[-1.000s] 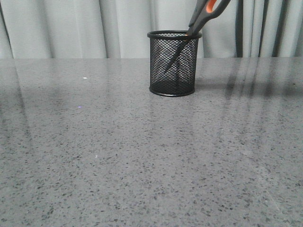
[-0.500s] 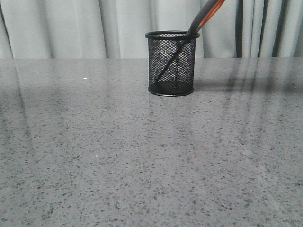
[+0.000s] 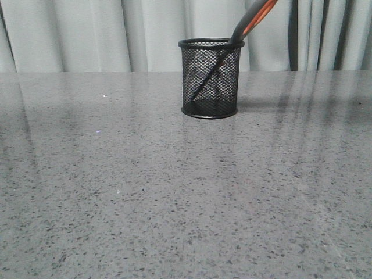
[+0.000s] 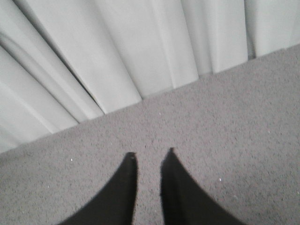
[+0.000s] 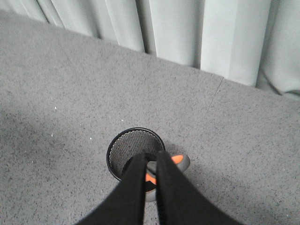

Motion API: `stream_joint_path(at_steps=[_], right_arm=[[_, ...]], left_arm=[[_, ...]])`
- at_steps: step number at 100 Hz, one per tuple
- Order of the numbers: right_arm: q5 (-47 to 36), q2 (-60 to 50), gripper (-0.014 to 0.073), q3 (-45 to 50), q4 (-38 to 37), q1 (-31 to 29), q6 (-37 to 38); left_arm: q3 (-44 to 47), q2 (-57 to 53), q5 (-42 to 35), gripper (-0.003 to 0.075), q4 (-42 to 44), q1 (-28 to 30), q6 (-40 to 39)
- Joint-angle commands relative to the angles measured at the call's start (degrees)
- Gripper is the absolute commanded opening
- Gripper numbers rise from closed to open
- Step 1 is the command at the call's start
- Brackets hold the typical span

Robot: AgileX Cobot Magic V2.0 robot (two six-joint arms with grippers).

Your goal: Put scissors into bucket

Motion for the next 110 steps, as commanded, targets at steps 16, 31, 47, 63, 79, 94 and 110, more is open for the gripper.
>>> stream_joint_path(at_steps=[16,31,47,63,79,94,110], right_arm=[[-19.7,-13.5,-0.0065,16.2,0.5,-0.4,-0.8],[-33.1,-22.9,-0.0065,30.3,0.5,-0.4,-0.8],[-45.2,-31.8,-0.0065,45.4,0.6,-0.4,-0.8],[-52.8,-41.6,-0.0065,59.2,0.6,-0.4,-0.8],[-53.4,-52.0,-0.0065,69.9,4.6,-0.4,-0.8],[-53.6,-60.4,-0.0065,76.6,4.8,-0.4,-0.8],[-56.1,-64.0,-0.0065,81.0,4.8,-0.4,-0.8]], left_arm=[[9.0,-6.5,-16.9,-0.0021,-2.0,0.1,-0.3],[24.6,-14.4,-33.3,-0.0021,-4.8,0.1,-0.3],[44.5,-26.0,-46.9,-0.0021,-7.7,0.1,-0.3],[62.9,-38.9,-56.8,-0.0021,-11.0,0.1,-0.3],[75.5,-51.2,-57.3,-0.0021,-14.1,0.1,-0.3],[80.8,-60.3,-59.8,-0.0021,-14.9,0.1,-0.3],[81.1,-64.4,-60.6,-0.0021,-14.9,0.1,-0.3]])
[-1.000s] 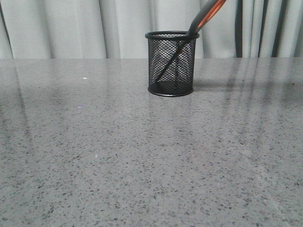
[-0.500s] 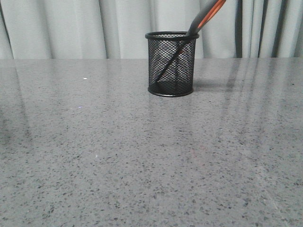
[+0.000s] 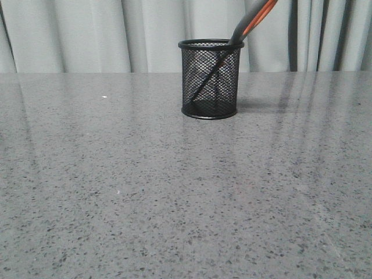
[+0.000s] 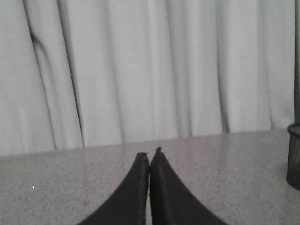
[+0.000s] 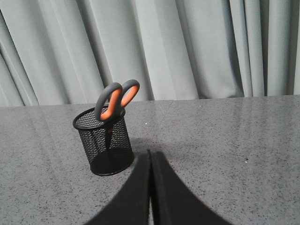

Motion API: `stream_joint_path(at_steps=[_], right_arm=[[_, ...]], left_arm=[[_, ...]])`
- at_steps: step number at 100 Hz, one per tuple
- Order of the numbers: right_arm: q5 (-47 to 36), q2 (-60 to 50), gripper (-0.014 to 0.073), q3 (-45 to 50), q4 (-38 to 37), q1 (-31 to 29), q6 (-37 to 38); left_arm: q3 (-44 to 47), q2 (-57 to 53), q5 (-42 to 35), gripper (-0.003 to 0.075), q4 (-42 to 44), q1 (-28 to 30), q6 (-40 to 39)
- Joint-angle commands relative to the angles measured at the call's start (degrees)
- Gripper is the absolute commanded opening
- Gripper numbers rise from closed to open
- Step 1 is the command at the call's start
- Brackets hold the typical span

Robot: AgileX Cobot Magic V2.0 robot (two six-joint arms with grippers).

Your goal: Put scissors into bucket

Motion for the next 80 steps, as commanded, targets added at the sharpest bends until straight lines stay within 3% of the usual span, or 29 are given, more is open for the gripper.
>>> stream_joint_path(at_steps=[1,80], right_arm=[[-6.4,-0.7,-0.0065,0.4,0.2,-0.4,-0.7],[-6.6,-0.7,-0.0065,1.4,0.2,-0.4,-0.7]], left_arm=[[-1.4,-0.6,-5.6,-0.0021,-0.8,0.1,-0.3],[-1.4,-0.6,-5.5,-0.0021,-0.8,0.1,-0.3]])
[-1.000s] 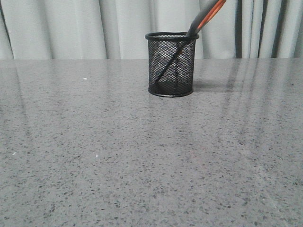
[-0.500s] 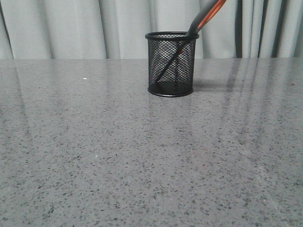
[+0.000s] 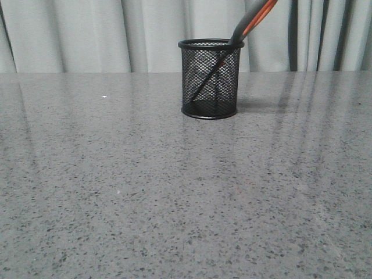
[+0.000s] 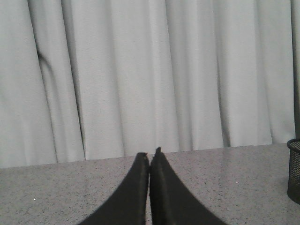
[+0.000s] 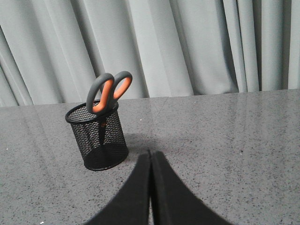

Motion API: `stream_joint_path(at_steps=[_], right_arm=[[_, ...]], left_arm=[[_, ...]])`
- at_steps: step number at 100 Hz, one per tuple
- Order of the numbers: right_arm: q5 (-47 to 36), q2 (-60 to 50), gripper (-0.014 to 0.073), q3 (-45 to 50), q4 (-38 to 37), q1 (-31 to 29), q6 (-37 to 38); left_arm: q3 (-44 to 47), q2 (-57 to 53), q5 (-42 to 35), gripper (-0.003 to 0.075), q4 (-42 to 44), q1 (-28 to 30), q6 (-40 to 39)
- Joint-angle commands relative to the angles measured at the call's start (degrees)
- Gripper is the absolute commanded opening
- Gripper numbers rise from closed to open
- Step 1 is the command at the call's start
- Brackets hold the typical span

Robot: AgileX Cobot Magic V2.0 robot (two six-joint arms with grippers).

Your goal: Put scissors into bucket

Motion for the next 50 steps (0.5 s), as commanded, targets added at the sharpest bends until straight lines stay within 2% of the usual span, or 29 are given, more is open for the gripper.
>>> stream_joint_path(at_steps=[1,24,31,50], right_arm=[[-4.8,0.4,-0.0065,-1.5,0.1,-0.4,-0.7],[-4.8,0.4,-0.0065,-1.5,0.1,-0.4,-0.7],[-4.8,0.4,-0.0065,-1.5,0.1,-0.4,-0.7],[-4.8,0.4,-0.0065,-1.5,0.1,-0.4,-0.7]], left_arm=[[-1.4,0.7,-4.5,-0.0021,-0.5,0.1,-0.3],[-0.8,0.7,-4.4,-0.0021,1.8,0.1,-0.4],[1.0,0.7,-4.4,-0.0021,4.2,0.1,-0.8],[8.2,0.6,-4.1,-0.0021,4.2,0.1,-3.7]])
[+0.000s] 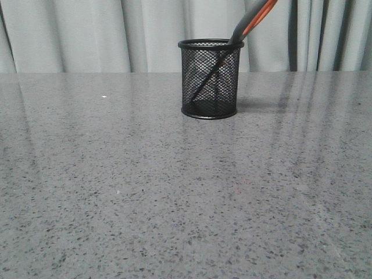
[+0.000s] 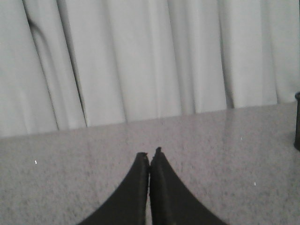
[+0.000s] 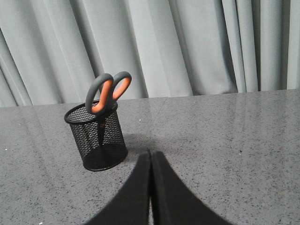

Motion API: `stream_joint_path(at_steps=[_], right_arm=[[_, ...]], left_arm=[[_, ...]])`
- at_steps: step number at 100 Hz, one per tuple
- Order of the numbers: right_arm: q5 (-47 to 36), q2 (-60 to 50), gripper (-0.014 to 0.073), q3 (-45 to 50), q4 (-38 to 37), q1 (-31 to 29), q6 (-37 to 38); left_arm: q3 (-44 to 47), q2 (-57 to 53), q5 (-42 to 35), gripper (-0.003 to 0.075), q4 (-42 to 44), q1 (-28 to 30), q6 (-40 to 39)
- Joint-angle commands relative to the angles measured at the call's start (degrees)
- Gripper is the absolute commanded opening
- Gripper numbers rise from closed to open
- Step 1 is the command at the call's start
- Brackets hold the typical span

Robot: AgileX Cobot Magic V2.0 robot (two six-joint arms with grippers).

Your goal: Put scissors into bucket

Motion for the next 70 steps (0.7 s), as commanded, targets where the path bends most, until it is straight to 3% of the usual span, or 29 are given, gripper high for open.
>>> stream_joint_path(at_steps=[1,34,70], right_arm=[[-4.7,0.4,-0.0065,-1.5,0.1,-0.2,-0.7],[-4.7,0.4,-0.0065,-1.5,0.1,-0.2,-0.7],[-4.7,0.4,-0.0065,-1.5,0.1,-0.2,-0.7]], left_arm=[[1.6,0.6,-4.1,-0.0021,0.2,0.1,-2.2],[6.7,-4.0,-1.4,-0.0021,-1.2,4.8,-2.2],[6.6,-4.0,-1.4,-0.0021,-1.1,4.6,-2.2]])
